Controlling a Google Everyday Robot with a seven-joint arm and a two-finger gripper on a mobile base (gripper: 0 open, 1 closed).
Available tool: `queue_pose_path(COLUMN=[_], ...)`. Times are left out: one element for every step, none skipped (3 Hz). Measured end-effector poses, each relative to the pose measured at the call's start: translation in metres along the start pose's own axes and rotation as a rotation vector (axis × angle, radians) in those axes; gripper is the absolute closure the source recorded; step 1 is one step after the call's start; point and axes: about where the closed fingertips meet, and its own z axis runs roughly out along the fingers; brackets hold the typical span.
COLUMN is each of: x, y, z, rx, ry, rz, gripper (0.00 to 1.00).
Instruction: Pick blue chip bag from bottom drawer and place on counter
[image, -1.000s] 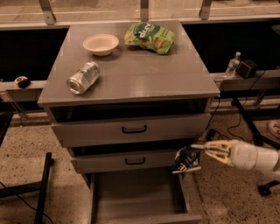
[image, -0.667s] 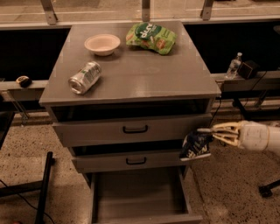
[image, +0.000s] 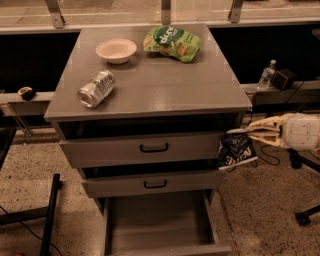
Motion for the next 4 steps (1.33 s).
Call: queue_pose_path(x=[0.000, -0.012, -0.029, -0.041], y=[0.000, -0.037, -0.083, -0.135], z=[0.001, 0.010, 0.013, 0.013], rx=[0.000, -0.043, -0.117, -0.179], ry=[-0.001, 0.013, 0.090, 0.137], rz=[0.001, -0.045, -0.111, -0.186], gripper=[1.00, 1.00, 1.00, 1.00])
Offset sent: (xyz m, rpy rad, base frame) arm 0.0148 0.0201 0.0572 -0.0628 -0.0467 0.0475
